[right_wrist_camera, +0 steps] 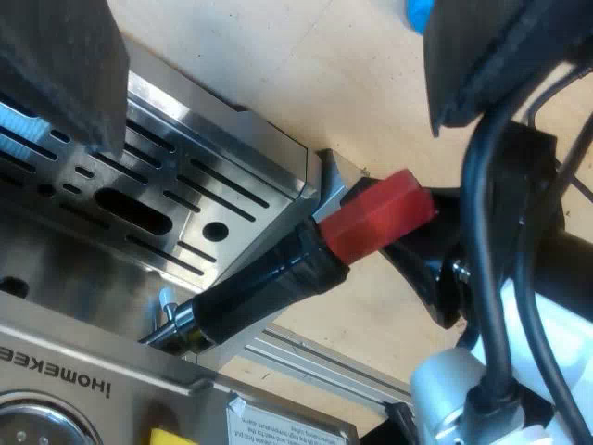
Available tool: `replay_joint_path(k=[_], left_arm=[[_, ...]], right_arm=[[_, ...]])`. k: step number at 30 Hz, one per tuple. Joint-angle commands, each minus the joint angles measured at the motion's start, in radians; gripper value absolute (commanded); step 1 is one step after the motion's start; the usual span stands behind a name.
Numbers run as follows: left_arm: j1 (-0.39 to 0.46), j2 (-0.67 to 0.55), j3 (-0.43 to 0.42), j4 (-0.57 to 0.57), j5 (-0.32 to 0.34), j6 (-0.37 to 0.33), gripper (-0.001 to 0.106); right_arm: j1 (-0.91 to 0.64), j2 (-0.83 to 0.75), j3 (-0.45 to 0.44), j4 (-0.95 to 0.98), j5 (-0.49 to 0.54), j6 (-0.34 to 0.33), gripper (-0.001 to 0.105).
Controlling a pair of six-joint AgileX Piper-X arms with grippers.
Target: Put the handle in the coffee machine
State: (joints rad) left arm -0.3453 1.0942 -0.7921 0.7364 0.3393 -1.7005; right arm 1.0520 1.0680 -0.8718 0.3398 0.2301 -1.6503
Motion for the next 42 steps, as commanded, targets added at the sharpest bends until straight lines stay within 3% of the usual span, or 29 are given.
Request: replay_joint_path(k=[1, 5, 10, 14, 17, 21, 25, 34, 38, 42], left_arm=[[-0.055, -0.006, -0.003, -0.063, 0.105, -0.021, 0.0], [-0.113, -0.006, -0.003, -0.118, 0.131, -0.016, 0.0], [-0.123, -0.006, -0.003, -0.293, 0.282, -0.018, 0.0], [-0.123, -0.006, -0.008, -0.316, 0.281, -0.03, 0.0], [-0.103, -0.02, -0.007, -0.199, 0.254, -0.016, 0.0], [-0.034, -0.079, -0.007, -0.001, 0.184, 0.105, 0.0], [0.057, -0.186, -0.007, 0.086, 0.105, 0.185, 0.0], [0.239, -0.401, -0.007, 0.167, 0.106, 0.187, 0.0], [0.315, -0.479, -0.034, 0.201, 0.106, 0.191, 0.0], [0.373, -0.505, -0.086, 0.25, 0.106, 0.236, 0.0]], right_arm=[[0.0, -0.01, -0.008, 0.0, -0.009, -0.006, 0.069], [0.0, -0.015, -0.008, 0.072, -0.015, 0.018, 0.069], [0.0, -0.046, -0.008, 0.138, -0.015, 0.044, 0.069], [0.0, -0.071, -0.008, 0.136, -0.002, 0.044, 0.069], [0.0, -0.08, -0.008, 0.136, -0.003, 0.044, 0.069], [0.0, -0.079, -0.008, 0.136, -0.003, 0.044, 0.069], [-0.002, -0.079, -0.008, 0.136, -0.003, 0.044, 0.069], [-0.002, -0.079, -0.008, 0.135, -0.054, 0.037, 0.069], [-0.002, -0.079, -0.011, 0.135, -0.115, 0.038, 0.069], [-0.028, -0.079, -0.039, 0.137, -0.148, 0.03, 0.069]])
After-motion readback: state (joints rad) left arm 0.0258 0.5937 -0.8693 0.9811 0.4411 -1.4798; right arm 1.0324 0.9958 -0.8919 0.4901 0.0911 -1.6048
